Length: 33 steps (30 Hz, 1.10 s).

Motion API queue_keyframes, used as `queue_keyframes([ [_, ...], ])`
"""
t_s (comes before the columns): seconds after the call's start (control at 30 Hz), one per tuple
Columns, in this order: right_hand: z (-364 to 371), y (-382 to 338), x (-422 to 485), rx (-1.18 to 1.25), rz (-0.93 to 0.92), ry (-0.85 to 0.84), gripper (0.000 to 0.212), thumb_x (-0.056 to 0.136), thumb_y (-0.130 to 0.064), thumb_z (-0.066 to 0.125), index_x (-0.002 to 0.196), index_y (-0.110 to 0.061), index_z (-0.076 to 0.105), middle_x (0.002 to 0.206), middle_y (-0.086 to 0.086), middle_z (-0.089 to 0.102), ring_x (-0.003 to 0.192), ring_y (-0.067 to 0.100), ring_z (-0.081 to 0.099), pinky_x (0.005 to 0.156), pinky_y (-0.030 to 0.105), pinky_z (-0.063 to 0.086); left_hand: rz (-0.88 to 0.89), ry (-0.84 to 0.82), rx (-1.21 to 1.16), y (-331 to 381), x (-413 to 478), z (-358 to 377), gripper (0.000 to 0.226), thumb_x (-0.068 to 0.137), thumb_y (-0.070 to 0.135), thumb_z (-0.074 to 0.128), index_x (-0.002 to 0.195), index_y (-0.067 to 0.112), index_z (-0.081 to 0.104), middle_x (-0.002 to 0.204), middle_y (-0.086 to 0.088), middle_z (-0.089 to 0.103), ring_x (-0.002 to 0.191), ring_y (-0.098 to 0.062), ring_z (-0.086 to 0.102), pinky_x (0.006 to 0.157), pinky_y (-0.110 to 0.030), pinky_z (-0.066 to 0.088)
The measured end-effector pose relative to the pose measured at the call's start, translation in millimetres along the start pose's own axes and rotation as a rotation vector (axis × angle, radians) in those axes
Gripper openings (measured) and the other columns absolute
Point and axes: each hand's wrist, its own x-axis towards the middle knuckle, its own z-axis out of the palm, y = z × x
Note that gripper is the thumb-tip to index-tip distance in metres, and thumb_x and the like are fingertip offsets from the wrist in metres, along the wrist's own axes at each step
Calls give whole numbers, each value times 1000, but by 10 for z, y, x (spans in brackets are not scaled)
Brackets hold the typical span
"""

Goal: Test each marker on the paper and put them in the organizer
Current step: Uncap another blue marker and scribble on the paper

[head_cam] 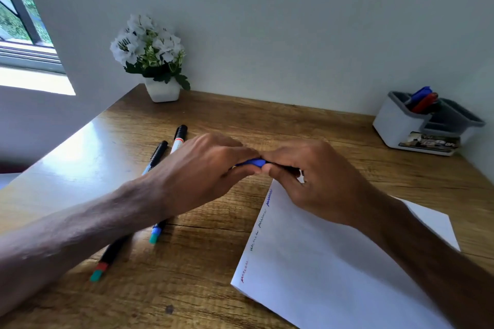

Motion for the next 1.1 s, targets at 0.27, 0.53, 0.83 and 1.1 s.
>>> queue_keyframes([
  [0.27,-26,-55,-20,-141,-13,51,27,96,-40,55,107,-30,77,65,-15,64,53,5,46,50,16,23,51,-80,75,51,-12,5,47,105,39,38,126,8,66,91,-3,71,75,-18,67,61,-36,59],
  [0.53,-176,81,-22,-202,216,-30,45,98,-67,35,101,-40,72,67,-18,63,56,-2,52,52,21,28,-25,-82,153,15,-6,-13,40,103,36,41,116,8,67,96,-4,73,85,-20,71,70,-33,60],
  [0.83,-350,309,-25,1215,565,238,32,103,1,43,111,-10,71,92,10,73,73,15,66,48,23,52,-200,-88,-89,117,-74,63,17,105,31,38,111,22,51,89,7,59,78,-7,55,71,-28,47],
  [1.1,-108,298,-50,1007,582,233,18,91,-26,68,96,-9,74,73,13,68,62,21,63,47,28,52,-290,-296,-224,289,-84,46,30,91,60,58,115,46,47,94,23,56,87,1,57,73,-24,52],
])
